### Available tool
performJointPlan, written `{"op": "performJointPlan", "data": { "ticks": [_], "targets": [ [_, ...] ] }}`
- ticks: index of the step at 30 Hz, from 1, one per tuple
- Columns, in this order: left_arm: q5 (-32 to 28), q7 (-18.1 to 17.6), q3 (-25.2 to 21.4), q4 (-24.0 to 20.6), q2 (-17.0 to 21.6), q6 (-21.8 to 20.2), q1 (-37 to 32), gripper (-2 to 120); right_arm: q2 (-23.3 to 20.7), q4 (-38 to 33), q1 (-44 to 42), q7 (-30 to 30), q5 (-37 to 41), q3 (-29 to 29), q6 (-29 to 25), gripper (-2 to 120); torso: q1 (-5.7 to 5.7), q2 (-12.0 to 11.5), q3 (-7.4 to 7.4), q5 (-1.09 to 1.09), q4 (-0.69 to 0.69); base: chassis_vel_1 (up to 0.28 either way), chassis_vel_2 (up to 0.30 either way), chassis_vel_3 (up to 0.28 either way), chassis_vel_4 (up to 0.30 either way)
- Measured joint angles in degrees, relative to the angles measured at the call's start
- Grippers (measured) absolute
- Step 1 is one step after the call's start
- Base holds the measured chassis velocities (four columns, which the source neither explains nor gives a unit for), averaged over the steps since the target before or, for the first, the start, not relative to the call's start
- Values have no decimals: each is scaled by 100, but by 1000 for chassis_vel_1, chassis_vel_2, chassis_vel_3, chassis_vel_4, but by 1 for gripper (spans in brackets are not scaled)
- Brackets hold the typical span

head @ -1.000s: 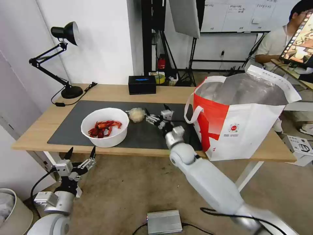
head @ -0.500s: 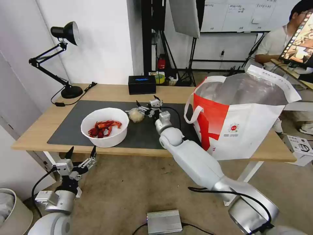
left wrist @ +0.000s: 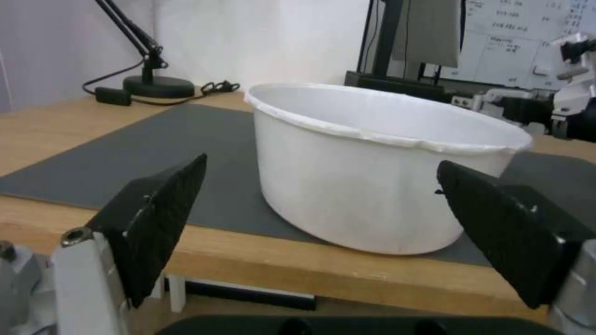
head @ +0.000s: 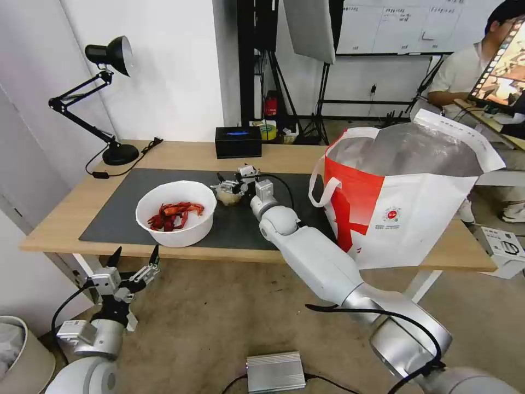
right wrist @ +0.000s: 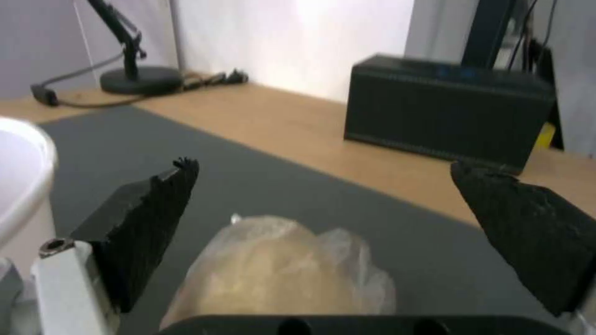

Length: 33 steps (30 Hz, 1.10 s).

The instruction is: Pick up the trash from the table and place it into the takeout bag.

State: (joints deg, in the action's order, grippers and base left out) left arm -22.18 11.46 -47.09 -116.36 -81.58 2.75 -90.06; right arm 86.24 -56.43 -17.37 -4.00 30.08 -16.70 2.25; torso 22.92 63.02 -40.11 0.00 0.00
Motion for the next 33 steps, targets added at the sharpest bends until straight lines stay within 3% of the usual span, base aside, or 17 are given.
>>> {"op": "performJointPlan", "data": {
  "ticks": [28, 33],
  "targets": [
    [-127, 15, -123, 54, 55, 82, -33, 100, 250, 337, 463, -317, 477, -362, 1800, 100, 0, 1, 0, 0, 1, 0, 0, 0, 0],
    [-141, 24, -137, 70, 58, 90, -34, 100, 266, 338, 462, -382, 493, -360, 1984, 93, 0, 1, 0, 0, 0, 0, 0, 0, 0]
  ]
}}
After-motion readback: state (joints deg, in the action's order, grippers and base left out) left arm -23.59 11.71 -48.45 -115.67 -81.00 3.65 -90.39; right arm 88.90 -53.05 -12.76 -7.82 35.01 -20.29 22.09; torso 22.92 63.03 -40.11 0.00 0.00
